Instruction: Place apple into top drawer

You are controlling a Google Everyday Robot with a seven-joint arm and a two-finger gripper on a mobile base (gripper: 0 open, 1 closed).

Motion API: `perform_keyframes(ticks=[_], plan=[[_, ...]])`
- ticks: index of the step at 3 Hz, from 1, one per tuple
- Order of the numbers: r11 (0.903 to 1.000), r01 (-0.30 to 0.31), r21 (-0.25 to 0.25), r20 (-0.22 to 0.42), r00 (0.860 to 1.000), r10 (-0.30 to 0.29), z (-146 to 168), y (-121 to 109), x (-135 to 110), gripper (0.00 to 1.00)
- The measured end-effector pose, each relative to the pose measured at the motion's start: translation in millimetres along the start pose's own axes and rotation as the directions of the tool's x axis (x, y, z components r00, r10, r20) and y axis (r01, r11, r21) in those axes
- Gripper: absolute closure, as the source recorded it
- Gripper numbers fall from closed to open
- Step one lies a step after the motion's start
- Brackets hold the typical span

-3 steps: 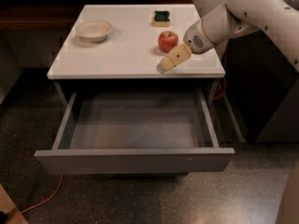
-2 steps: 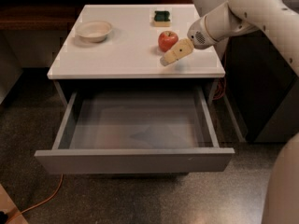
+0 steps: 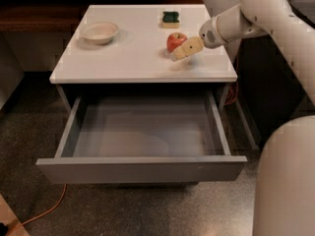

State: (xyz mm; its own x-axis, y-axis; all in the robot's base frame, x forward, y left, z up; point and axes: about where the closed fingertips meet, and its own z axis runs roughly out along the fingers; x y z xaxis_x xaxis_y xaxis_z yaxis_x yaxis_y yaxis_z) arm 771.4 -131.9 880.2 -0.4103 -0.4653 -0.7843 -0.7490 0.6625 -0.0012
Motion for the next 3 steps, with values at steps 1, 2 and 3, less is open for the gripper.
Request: perform_keyframes(ticks=[1, 2, 3], plan=[[0.9995, -0.025, -0.018, 0.027, 0.999, 0.025, 20.1, -16.7, -3.5, 0.00], [0.9986, -0.035, -0.038, 0.045, 0.998, 0.037, 36.8, -26.6, -7.3, 0.00], [0.9980, -0.038, -0.050, 0.061, 0.997, 0.041, 50.1, -34.5, -13.4, 0.03]])
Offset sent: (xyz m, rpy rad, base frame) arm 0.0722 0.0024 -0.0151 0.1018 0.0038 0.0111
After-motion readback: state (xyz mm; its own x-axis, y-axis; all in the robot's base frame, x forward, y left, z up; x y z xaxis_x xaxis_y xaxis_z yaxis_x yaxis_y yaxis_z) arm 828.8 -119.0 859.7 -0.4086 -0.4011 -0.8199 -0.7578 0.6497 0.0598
